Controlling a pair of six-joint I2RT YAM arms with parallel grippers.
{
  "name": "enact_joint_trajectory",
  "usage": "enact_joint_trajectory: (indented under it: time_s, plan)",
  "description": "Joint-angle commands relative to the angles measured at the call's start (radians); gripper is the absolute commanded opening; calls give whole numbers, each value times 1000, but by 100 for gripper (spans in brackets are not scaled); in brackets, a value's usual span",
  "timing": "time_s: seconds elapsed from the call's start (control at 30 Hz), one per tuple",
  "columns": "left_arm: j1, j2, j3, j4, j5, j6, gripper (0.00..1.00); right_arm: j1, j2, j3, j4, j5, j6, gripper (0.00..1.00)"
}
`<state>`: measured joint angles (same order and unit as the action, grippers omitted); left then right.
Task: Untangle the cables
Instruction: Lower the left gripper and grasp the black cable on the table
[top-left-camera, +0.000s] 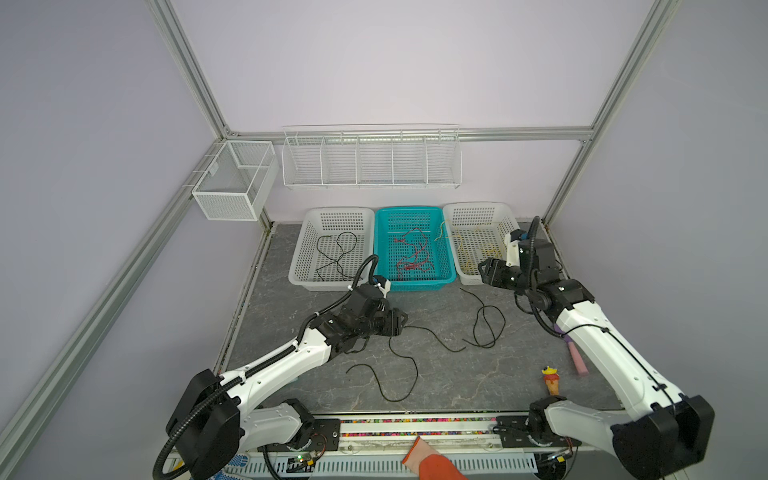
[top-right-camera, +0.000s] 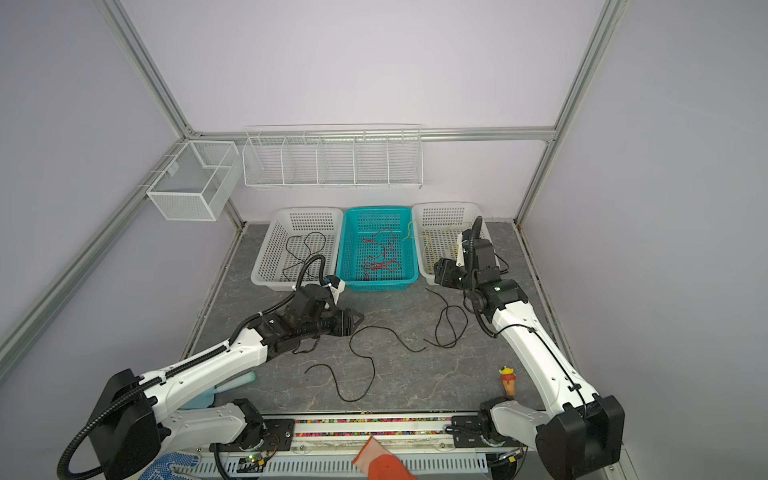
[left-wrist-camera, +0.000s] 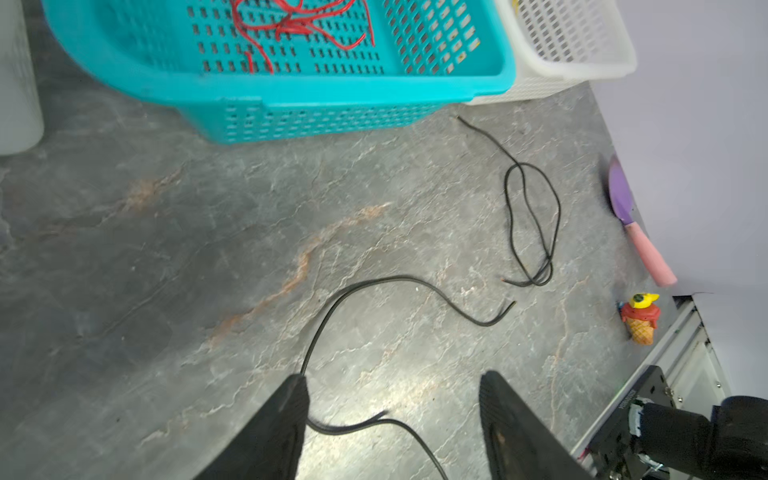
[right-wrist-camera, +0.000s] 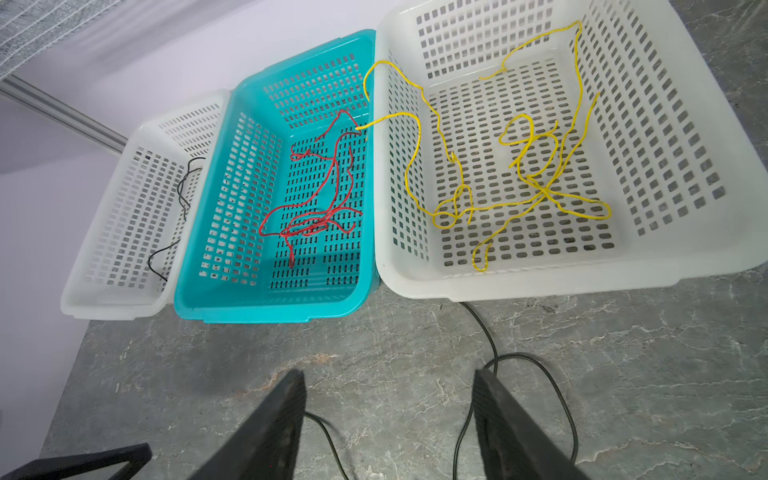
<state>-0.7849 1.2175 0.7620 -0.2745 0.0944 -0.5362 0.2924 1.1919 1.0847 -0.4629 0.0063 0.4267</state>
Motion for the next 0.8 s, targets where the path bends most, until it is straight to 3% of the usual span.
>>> enact_joint_trajectory:
  time_s: [0.0,0.33,0.53,0.77]
  plan:
    - [1,25,-20,13,-22,-43,65,7,2,31,24,-1,-2,67]
    - [1,213,-46,2,45,-21,46,4,-33,21,26,14,-11,67]
    - [1,227,-66,-39,4,0,44,4,-47,11,30,19,-11,67]
    - [-5,309,-66,-2,37,4,36,4,-60,4,36,20,-9,67]
